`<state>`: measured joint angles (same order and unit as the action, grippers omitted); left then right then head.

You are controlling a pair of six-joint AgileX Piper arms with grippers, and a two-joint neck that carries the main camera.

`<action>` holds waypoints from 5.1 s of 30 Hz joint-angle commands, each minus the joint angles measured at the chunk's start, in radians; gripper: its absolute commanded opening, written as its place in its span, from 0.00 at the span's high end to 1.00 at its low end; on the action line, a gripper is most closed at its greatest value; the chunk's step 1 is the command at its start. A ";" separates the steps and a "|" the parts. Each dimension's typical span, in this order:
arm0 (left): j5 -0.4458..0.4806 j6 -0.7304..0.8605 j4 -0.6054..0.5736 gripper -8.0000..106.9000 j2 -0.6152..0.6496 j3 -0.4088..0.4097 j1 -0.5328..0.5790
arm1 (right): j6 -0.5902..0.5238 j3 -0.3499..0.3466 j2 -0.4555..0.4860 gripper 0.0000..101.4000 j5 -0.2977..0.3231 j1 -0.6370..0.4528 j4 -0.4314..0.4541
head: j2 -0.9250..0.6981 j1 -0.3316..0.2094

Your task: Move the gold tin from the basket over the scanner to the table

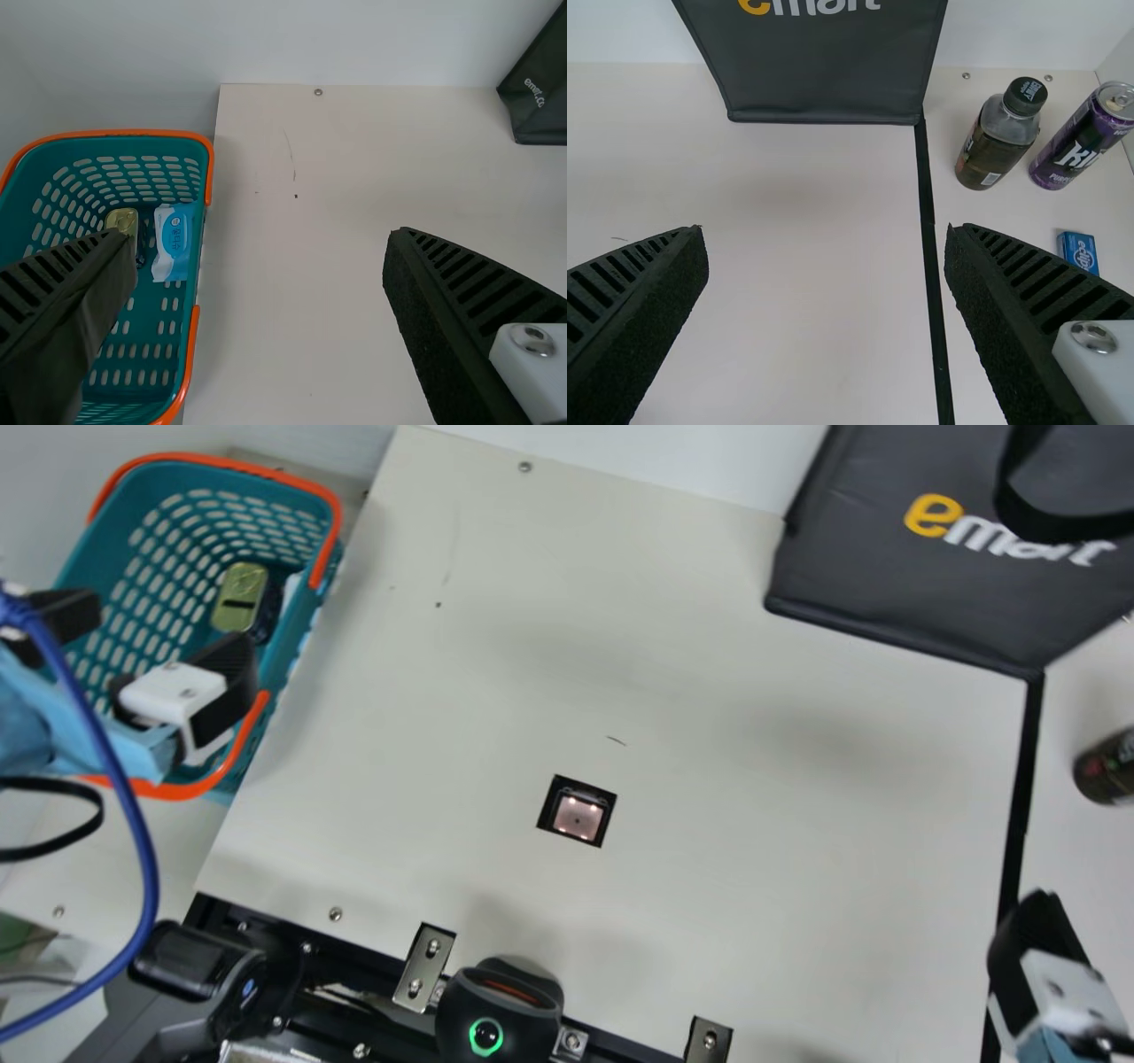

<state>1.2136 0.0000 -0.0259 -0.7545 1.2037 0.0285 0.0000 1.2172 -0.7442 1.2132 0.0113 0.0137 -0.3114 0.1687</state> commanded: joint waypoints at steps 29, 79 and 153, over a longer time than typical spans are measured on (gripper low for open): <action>-0.105 -0.050 -0.047 0.15 -0.273 0.065 -0.484 | 0.000 0.000 0.000 0.06 0.000 0.000 0.000 | -0.010 -0.030; -0.524 0.688 -0.301 0.15 -1.097 0.019 -0.713 | 0.000 0.000 0.000 0.06 0.001 0.000 0.000 | -0.010 -0.030; -0.736 0.695 -0.389 0.15 -1.492 0.134 -0.619 | 0.000 0.000 0.000 0.06 0.003 0.000 0.000 | -0.010 -0.030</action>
<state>0.4834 0.7023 -0.4204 -2.2440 1.3387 -0.5919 0.0000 1.2172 -0.7442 1.2166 0.0113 0.0137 -0.3175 0.1672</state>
